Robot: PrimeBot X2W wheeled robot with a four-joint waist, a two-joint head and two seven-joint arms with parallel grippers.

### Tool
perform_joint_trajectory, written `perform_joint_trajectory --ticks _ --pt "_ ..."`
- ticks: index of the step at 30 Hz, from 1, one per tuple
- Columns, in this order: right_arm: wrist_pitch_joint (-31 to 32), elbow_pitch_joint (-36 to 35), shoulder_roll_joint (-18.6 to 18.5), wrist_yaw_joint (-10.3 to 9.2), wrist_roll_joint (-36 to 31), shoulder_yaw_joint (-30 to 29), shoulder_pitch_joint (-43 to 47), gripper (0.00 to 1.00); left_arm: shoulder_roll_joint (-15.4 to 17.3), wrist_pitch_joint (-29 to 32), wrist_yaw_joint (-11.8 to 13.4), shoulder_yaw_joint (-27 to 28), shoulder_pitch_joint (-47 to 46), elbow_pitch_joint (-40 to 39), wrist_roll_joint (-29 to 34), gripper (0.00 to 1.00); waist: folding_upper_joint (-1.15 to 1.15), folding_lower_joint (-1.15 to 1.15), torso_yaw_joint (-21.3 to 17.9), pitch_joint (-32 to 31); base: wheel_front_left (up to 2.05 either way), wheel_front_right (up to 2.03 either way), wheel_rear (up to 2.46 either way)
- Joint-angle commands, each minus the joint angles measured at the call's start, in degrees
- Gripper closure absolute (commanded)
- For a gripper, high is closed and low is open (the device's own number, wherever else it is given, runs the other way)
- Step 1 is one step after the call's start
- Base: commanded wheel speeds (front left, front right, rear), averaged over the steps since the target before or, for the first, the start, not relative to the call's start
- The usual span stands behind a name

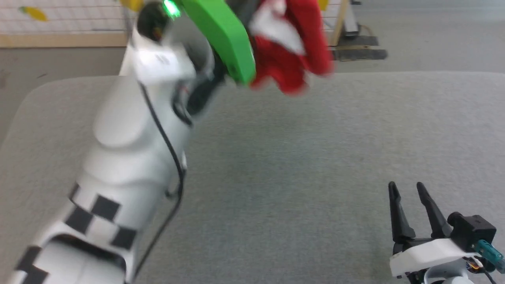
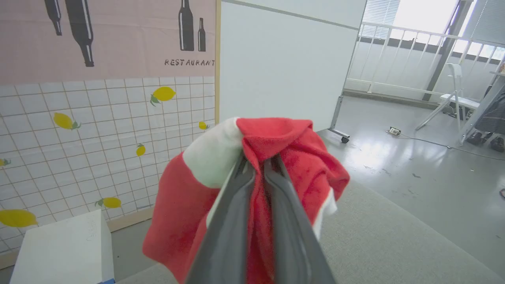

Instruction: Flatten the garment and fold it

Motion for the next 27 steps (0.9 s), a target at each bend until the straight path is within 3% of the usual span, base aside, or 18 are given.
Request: perform_joint_trajectory --ticks 1,9,13,14,15,19,22,27 --pt "-0.5 0.3 0.0 -0.09 0.1 -0.2 -1.0 0.0 0.1 0.3 -0.4 -2.0 3.3 0.4 -1.0 1.0 0.0 0.0 -3.4 0.0 0.0 0.0 0.0" --pt "-1.1 1.3 0.0 -0.09 0.3 -0.9 -0.7 0.0 1.5 4.1 -0.4 -17.6 16.2 6.7 -3.0 1.0 0.0 0.0 -6.1 0.2 0.0 0.0 0.0" --pt "-1.3 1.5 0.0 -0.09 0.4 -0.7 -0.5 0.0 2.3 9.4 -0.3 -21.2 20.4 11.4 -4.7 1.0 0.0 0.0 -6.6 -0.1 0.0 0.0 0.0" --pt "-1.3 1.5 0.0 -0.09 0.4 -0.8 -0.5 0.0 2.2 10.1 -0.1 -20.9 21.0 12.1 -5.6 0.55 0.0 0.0 -6.6 -0.2 0.0 0.0 0.0" --pt "-1.3 1.6 0.0 -0.09 0.4 -0.8 -0.4 0.0 2.0 10.2 0.3 -20.3 21.5 12.4 -6.5 0.0 0.0 0.0 -6.5 -0.3 0.0 0.0 0.0" --pt "-1.4 1.6 0.0 -0.09 0.5 -1.3 0.4 0.0 0.4 7.6 0.3 -13.8 23.6 9.4 -14.1 0.0 0.0 0.0 -5.7 -1.3 0.0 0.0 0.0" --pt "-1.0 1.5 0.0 -0.09 0.6 -1.5 0.8 0.0 1.0 1.9 0.2 -8.2 24.7 5.1 -17.8 0.0 0.0 0.0 -5.0 -2.3 0.0 0.0 0.0" --pt "0.1 1.2 0.0 -0.09 2.2 -1.4 0.3 0.0 4.7 -12.4 2.3 -1.6 28.3 0.1 -15.4 0.0 0.0 0.0 -4.0 -3.8 0.0 0.0 0.0"
